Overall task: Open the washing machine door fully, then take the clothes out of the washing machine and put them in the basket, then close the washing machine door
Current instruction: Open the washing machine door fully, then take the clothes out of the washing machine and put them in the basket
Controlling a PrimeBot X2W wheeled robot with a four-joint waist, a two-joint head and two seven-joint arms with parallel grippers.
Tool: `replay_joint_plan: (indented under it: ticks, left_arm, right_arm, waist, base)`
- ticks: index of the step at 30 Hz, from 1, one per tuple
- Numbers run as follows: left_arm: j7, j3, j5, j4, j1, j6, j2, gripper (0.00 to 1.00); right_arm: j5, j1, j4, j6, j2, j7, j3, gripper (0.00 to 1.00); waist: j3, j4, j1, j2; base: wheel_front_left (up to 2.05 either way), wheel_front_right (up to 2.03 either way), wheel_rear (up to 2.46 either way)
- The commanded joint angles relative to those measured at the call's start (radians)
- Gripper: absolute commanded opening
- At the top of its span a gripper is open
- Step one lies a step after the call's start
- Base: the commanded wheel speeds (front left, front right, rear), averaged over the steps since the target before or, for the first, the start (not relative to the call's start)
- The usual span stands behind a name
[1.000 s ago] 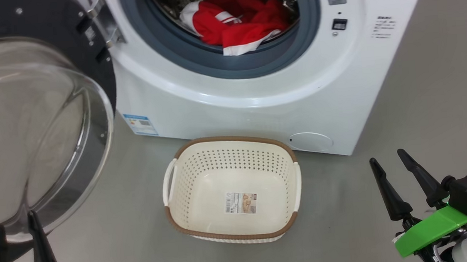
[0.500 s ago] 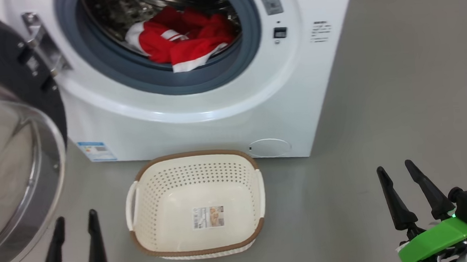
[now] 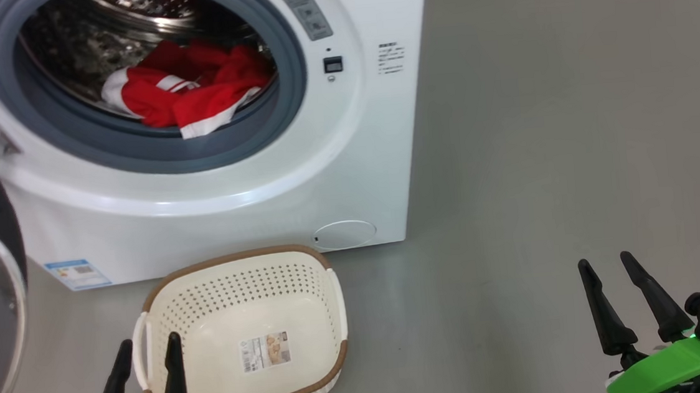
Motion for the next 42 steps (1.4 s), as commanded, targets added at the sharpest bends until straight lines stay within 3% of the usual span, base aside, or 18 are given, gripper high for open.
replay_joint_plan:
  ticks: [1,28,42]
  left_arm:
    - [-0.004,0.026,-0.004,-0.023,-0.007,-0.005,0.019,1.0]
    - [-0.004,0.012,-0.012,-0.039,-0.037,-0.005,0.028,1.0]
    - [-0.004,0.009,-0.019,-0.037,-0.056,-0.005,0.036,1.0]
  right_arm:
    - [-0.002,0.007,-0.026,0.007,-0.008,-0.006,0.009,1.0]
    - [-0.007,-0.009,-0.04,0.007,0.0,-0.006,-0.008,1.0]
    - [-0.006,-0.023,-0.038,0.007,0.004,-0.006,0.003,1.0]
  waist:
    - [-0.007,-0.031,0.0,-0.0001]
    - [0.017,-0.031,0.0,-0.0001]
    - [0.029,-0.027,0.0,-0.0001]
  base:
    - [0.0,0.0,0.0]
    - [0.02,-0.02,0.0]
    - [1.3,-1.33,0.03]
